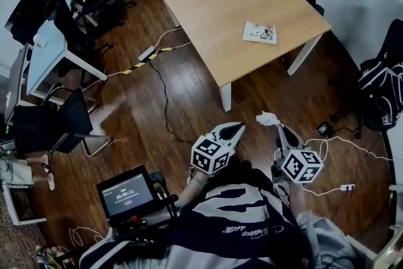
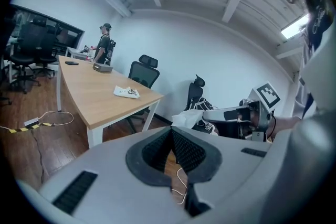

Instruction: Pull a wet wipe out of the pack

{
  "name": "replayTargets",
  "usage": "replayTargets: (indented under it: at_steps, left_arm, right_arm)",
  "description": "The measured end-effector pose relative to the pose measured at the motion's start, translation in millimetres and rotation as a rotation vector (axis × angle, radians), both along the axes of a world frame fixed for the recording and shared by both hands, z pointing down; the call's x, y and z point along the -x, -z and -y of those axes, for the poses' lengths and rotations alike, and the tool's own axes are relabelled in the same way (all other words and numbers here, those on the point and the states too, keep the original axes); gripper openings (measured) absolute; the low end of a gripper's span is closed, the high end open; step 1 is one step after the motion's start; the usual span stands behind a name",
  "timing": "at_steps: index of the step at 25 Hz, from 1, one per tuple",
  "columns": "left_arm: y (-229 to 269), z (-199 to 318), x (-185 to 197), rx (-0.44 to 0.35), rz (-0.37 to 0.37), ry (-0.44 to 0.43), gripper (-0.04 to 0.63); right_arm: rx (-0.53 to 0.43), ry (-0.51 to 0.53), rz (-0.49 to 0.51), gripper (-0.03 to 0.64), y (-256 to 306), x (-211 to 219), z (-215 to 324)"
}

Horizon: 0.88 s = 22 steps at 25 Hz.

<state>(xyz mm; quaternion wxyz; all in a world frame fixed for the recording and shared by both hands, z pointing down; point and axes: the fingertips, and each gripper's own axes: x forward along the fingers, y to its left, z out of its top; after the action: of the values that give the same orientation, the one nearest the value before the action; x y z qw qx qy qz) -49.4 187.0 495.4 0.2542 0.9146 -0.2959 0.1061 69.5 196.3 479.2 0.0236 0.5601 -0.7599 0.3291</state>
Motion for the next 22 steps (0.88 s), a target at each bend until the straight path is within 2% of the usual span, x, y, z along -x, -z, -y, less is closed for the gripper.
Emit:
replayTargets:
  at_steps: [5, 10, 22]
  left_arm:
    - [-2, -23, -15, -0.020, 0.006, 0.038, 0.003]
    - [-8, -40, -28, -0.014, 0.014, 0.040, 0.003]
    - [6, -39, -20, -0.068, 0.034, 0.074, 0.003]
  right_arm:
    - [-0.023, 0.057, -0.061, 0.014, -7, -12, -20]
    - [-0.029, 0.094, -0.067, 0.012, -13, -19, -30]
    - [-0.073, 0.126, -0.055, 0.012, -6, -13, -30]
